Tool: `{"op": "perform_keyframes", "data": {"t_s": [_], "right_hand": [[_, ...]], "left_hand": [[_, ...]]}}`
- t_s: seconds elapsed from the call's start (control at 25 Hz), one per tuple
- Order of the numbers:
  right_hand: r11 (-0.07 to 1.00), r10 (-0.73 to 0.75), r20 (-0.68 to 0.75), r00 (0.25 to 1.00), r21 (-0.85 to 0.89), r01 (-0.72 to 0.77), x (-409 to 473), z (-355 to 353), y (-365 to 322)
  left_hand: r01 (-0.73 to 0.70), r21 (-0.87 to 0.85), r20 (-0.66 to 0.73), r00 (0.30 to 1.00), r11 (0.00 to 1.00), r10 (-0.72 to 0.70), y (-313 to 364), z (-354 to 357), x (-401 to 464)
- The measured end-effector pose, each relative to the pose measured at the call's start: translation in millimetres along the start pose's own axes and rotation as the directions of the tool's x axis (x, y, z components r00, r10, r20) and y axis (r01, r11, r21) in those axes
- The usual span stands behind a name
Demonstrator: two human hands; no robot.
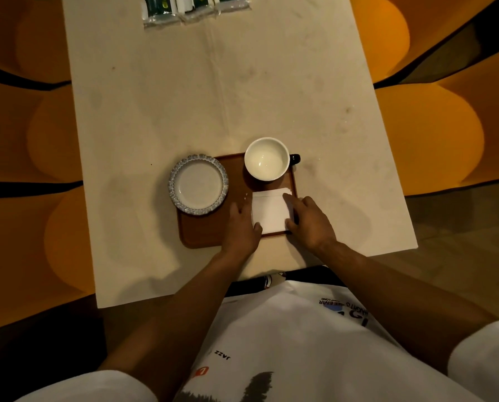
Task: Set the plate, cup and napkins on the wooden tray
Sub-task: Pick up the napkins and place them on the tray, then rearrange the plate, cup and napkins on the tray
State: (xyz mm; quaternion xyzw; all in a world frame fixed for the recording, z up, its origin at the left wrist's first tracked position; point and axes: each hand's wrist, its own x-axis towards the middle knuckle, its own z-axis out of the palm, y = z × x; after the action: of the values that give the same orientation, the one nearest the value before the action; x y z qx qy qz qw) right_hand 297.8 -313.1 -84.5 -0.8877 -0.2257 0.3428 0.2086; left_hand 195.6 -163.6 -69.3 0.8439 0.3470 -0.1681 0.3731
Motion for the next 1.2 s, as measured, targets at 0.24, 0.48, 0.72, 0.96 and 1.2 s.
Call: {"op": "perform_keyframes", "data": {"t_s": [0.24,0.48,0.72,0.96,1.2], "right_hand": [[0.999,0.005,-0.010,1.000,0.037,-0.005,-2,1,-1],[0.989,-0.085,-0.062,0.995,0.118,0.091,3,0,-21],[0.961,-0.196,-0.022,0.980,0.192,0.197,23,17,-77],[0.970,-0.089,-0.104,0.991,0.218,0.110,52,34,-137],[0.970,0.122,-0.227,0.966,0.232,-0.068,76,46,-158]], "left_hand": [[0.002,0.070,0.077,0.997,0.998,-0.008,3,1,4],[0.058,-0.093,-0.035,0.998,0.994,-0.061,2,-10,-9],[0.170,-0.231,-0.215,0.951,0.958,-0.221,-46,-32,-17],[0.263,-0.360,-0.370,0.841,0.895,-0.396,-100,-101,9],[0.186,-0.410,-0.258,0.915,0.893,-0.309,-127,-140,60]]}}
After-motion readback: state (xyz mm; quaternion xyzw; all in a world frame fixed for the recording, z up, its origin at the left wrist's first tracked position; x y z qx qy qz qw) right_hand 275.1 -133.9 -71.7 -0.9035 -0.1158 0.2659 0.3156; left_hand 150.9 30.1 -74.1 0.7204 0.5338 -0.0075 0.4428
